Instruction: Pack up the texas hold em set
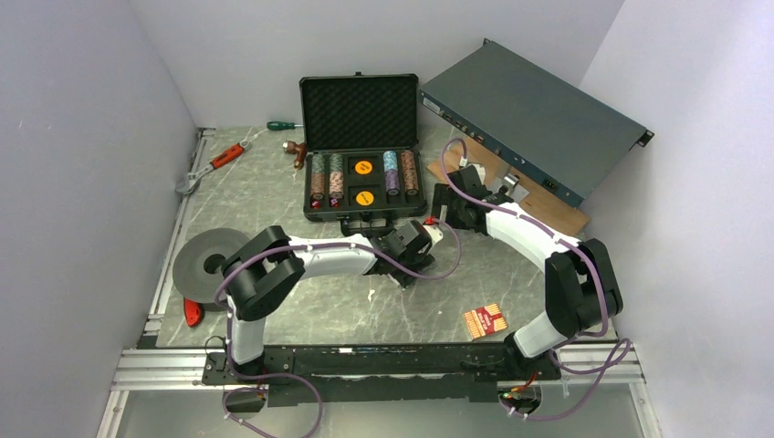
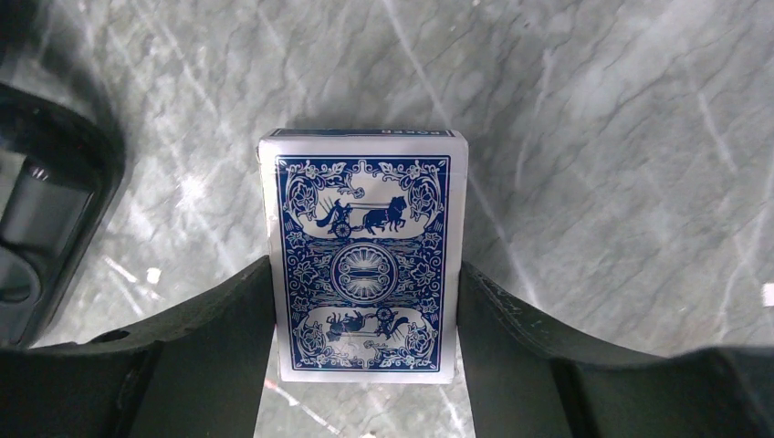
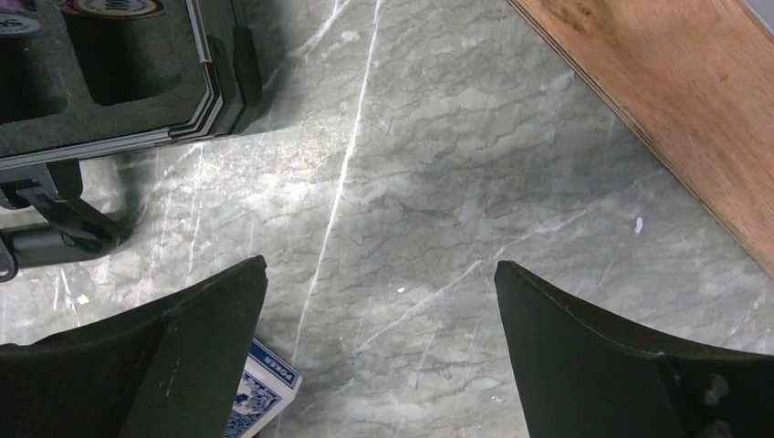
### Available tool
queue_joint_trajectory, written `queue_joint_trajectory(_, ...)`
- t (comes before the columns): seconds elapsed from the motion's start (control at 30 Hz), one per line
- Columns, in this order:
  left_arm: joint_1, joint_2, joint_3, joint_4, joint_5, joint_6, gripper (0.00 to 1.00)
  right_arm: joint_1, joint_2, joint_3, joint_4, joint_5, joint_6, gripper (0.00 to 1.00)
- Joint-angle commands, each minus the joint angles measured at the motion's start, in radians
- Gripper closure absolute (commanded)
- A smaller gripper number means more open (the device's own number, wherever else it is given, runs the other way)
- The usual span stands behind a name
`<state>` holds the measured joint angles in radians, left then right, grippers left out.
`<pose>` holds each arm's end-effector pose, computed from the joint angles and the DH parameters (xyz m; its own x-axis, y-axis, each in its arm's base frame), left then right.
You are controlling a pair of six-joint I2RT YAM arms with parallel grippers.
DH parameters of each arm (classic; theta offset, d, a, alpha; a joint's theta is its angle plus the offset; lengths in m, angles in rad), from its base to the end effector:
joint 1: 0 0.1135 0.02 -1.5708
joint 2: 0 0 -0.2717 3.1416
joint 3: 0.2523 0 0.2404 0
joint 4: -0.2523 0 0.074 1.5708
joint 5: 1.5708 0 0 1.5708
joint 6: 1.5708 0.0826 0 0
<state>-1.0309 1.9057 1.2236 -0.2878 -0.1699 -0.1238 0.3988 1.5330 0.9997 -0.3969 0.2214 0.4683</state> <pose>0.2257 -0.3494 0.1417 -0.5191 0.6294 -0.5783 0.7378 0.6715 0.0686 0.3140 0.1126 0.1944 -0.7757 0.1510 -0.6128 0.1034 0.9882 0.1127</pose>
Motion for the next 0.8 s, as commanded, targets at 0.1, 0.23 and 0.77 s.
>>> queue_joint_trajectory(0.1, 0.000, -0.129, -0.011, -0.094, -0.119, 0.030, 1.00, -0.005, 0.000, 0.042, 0.008, -0.011, 0.001, 0.00)
queue_joint_trajectory(0.23, 0.000, -0.186, -0.009, -0.137, -0.170, 0.031, 1.00, -0.005, 0.003, 0.044, 0.006, -0.019, -0.002, 0.00)
queue_joint_trajectory(0.77, 0.089, -0.379, 0.058, -0.189, -0.114, 0.416, 0.97, -0.005, -0.001, 0.043, 0.006, -0.030, -0.006, 0.00)
